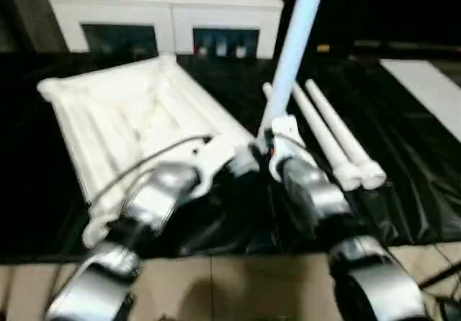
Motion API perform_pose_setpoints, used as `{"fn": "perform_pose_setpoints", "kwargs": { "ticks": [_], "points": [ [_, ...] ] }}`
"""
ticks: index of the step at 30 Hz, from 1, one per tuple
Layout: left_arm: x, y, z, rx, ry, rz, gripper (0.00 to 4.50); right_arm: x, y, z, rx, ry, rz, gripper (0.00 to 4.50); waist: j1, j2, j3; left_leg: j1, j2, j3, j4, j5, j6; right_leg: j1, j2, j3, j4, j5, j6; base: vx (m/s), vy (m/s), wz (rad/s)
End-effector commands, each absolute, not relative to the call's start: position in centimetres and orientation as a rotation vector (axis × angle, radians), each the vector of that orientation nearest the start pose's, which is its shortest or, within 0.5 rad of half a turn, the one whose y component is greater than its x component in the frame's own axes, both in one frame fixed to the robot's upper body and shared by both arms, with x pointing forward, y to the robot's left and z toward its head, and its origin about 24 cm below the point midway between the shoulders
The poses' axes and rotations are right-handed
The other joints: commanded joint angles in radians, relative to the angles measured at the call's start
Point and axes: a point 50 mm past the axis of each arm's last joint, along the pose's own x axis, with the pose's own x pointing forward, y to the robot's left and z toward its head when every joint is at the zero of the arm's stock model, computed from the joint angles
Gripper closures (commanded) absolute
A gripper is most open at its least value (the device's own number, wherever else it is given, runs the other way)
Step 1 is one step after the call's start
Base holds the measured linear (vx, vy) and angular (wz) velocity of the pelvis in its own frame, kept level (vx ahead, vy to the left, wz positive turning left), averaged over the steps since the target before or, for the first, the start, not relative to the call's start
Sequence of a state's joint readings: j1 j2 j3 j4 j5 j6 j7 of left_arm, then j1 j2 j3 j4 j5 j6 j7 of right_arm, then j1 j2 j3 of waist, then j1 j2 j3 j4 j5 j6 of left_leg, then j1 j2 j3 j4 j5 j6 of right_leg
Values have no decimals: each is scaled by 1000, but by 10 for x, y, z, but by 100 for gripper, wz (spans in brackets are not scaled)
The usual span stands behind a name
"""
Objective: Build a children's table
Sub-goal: Rotate leg to tighten
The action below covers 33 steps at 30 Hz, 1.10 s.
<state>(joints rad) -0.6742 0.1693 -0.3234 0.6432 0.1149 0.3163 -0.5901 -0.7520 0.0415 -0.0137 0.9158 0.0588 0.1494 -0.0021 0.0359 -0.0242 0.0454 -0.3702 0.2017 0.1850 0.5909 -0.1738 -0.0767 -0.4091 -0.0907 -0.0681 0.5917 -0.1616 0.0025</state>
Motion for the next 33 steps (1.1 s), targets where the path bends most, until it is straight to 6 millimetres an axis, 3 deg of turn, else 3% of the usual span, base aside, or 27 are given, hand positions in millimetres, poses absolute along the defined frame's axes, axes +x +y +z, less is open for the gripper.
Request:
{"fn": "perform_pose_setpoints", "kwargs": {
  "ticks": [1, 2, 3, 5, 7, 8, 9, 10, 11, 12, 13, 15, 18, 23, 24, 26, 27, 28, 30, 32, 33],
  "points": [
    [359, 89, 60, 520, 357, -659, 450, 357, -54, 35, 44, 373, 251, 188, -7, 11, -59, 28, 15, -17, -78, -436, -36, 17, -42, 28, -98, -475, -103, 0, 0, 0],
    [360, 89, 59, 547, 356, -657, 450, 357, -51, 34, 74, 375, 272, 188, -6, 10, -60, 18, 18, -16, -81, -408, -30, 25, -43, 32, -88, -411, -120, 0, 0, 0],
    [360, 90, 58, 564, 362, -657, 450, 358, -53, 35, 79, 364, 257, 188, -3, 14, -61, 17, 18, -17, -82, -400, -28, 27, -44, 32, -86, -393, -125, 0, 0, 0],
    [359, 93, 55, 563, 374, -660, 450, 360, -54, 39, 98, 340, 259, 118, -3, 13, -63, 16, 18, -13, -81, -373, -22, 30, -43, 35, -78, -331, -151, 0, 0, 0],
    [358, 96, 54, 579, 378, -662, 450, 361, -56, 41, 86, 326, 261, 117, -4, 12, -64, 13, 19, -12, -81, -366, -16, 33, -44, 36, -75, -314, -159, 0, 0, 0],
    [358, 98, 52, 587, 384, -668, 450, 363, -56, 44, 84, 313, 266, 91, -9, 14, -64, 6, 18, -14, -82, -357, -15, 37, -43, 35, -70, -303, -163, 0, 0, 0],
    [359, 99, 52, 576, 383, -668, 450, 366, -58, 49, 68, 284, 270, 91, -15, 13, -68, -6, 17, -19, -83, -324, -17, 50, -44, 33, -62, -277, -164, 0, 0, 0],
    [359, 100, 51, 572, 381, -667, 450, 367, -58, 50, 61, 274, 270, 78, -16, 13, -71, -8, 17, -20, -82, -301, -16, 54, -45, 33, -60, -254, -166, 0, 0, 0],
    [359, 100, 51, 573, 382, -673, 450, 368, -59, 53, 46, 257, 276, 74, -18, 11, -72, -1, 17, -14, -75, -260, -3, 47, -44, 35, -58, -183, -195, 0, 0, 0],
    [359, 100, 51, 572, 383, -675, 450, 368, -60, 54, 41, 251, 277, 74, -18, 11, -72, -1, 17, -14, -75, -260, -3, 47, -44, 35, -58, -183, -195, 0, 0, 0],
    [359, 102, 51, 560, 380, -673, 450, 371, -67, 63, 22, 199, 285, 74, -16, 9, -73, 2, 17, -9, -71, -235, 16, 48, -43, 36, -53, -140, -224, 0, 0, 0],
    [359, 105, 51, 565, 380, -672, 450, 372, -74, 70, 13, 160, 295, 74, -9, 11, -72, 4, 19, -8, -70, -203, 32, 49, -41, 36, -48, -100, -236, 0, 0, 0],
    [363, 111, 52, 567, 379, -631, 450, 369, -86, 74, -7, 126, 304, 74, -4, 7, -69, 7, 18, -5, -72, -206, 41, 50, -38, 37, -52, -111, -225, 0, 0, 0],
    [373, 116, 69, 518, 275, -525, 450, 356, -106, 71, -62, 117, 296, 74, -4, 6, -66, 4, 15, -8, -76, -264, 17, 52, -40, 39, -65, -232, -188, 0, 0, 0],
    [374, 116, 72, 505, 265, -524, 405, 355, -108, 71, -71, 118, 294, 74, -3, 9, -65, 6, 16, -8, -77, -269, 14, 49, -40, 38, -69, -246, -183, 0, 0, 0],
    [375, 117, 80, 465, 244, -522, 394, 351, -113, 71, -78, 121, 289, 74, -3, 6, -67, 4, 14, -7, -73, -254, 16, 50, -38, 39, -65, -226, -189, 0, 0, 0],
    [375, 120, 87, 444, 227, -521, 389, 348, -115, 72, -67, 126, 285, 74, 2, 23, -69, 9, 18, -8, -72, -238, 17, 46, -41, 40, -60, -188, -204, 0, 0, 0],
    [374, 123, 92, 430, 215, -520, 378, 345, -117, 72, -61, 128, 284, 74, 0, 17, -66, 4, 21, -8, -74, -228, 20, 51, -38, 40, -59, -161, -209, 0, 0, 0],
    [371, 129, 101, 402, 195, -519, 356, 340, -117, 72, -64, 138, 307, 74, 1, 19, -68, 5, 22, -6, -71, -197, 32, 50, -36, 39, -48, -86, -239, 0, 0, 0],
    [361, 150, 114, 385, 173, -465, 341, 333, -112, 67, -77, 179, 372, 74, 0, 26, -63, 9, 22, -3, -72, -220, 27, 46, -33, 39, -52, -112, -243, 0, 0, 0],
    [361, 150, 114, 385, 173, -465, 341, 333, -112, 67, -77, 179, 372, 74, -1, 24, -62, 6, 23, -5, -74, -233, 21, 49, -35, 40, -52, -140, -237, 0, 0, 0]
  ]
}}
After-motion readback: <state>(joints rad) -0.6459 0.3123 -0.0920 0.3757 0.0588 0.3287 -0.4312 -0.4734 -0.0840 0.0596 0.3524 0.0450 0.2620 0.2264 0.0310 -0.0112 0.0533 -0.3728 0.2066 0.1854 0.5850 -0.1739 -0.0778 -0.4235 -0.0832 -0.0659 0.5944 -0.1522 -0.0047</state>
